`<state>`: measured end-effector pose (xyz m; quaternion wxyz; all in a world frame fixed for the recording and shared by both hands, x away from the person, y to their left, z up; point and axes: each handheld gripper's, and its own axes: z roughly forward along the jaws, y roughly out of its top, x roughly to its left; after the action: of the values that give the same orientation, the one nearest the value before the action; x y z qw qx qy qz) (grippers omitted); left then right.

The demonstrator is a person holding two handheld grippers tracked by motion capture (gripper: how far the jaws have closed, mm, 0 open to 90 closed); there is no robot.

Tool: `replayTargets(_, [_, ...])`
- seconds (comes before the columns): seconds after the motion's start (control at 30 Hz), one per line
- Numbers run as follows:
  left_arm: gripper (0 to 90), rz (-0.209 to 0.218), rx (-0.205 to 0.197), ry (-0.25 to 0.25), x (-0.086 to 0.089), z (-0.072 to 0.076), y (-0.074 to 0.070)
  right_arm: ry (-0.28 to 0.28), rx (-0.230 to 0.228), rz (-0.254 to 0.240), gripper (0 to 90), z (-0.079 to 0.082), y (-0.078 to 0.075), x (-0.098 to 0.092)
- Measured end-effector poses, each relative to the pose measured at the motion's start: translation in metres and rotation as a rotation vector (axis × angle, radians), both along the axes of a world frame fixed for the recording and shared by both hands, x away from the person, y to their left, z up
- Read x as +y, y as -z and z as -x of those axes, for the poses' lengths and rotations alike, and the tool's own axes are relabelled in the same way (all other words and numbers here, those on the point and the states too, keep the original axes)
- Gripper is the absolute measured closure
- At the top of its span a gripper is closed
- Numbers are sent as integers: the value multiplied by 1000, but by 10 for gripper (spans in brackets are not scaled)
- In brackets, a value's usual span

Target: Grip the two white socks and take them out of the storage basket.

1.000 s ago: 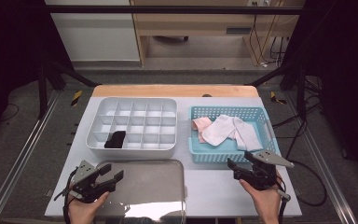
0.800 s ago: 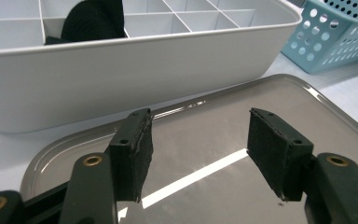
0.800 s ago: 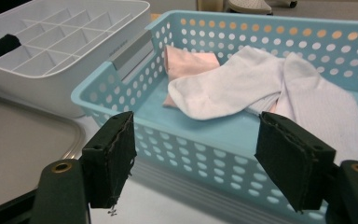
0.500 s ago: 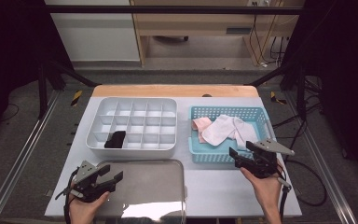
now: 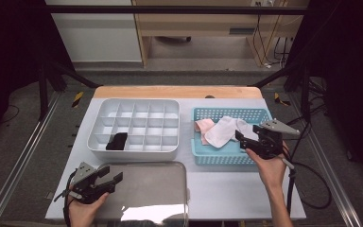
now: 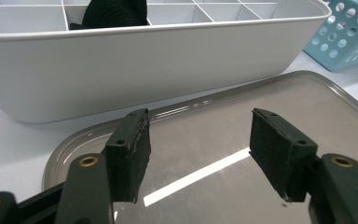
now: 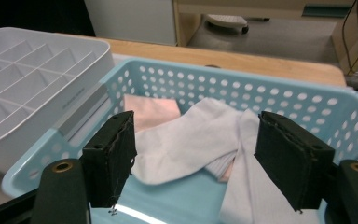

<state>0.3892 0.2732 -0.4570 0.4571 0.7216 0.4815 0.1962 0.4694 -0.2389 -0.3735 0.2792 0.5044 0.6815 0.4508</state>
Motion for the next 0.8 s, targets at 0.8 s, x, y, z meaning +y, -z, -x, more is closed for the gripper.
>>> replayTargets(0.8, [385,-20,10,-4,1,-3,3,81,54,33,338,-86,9,-2])
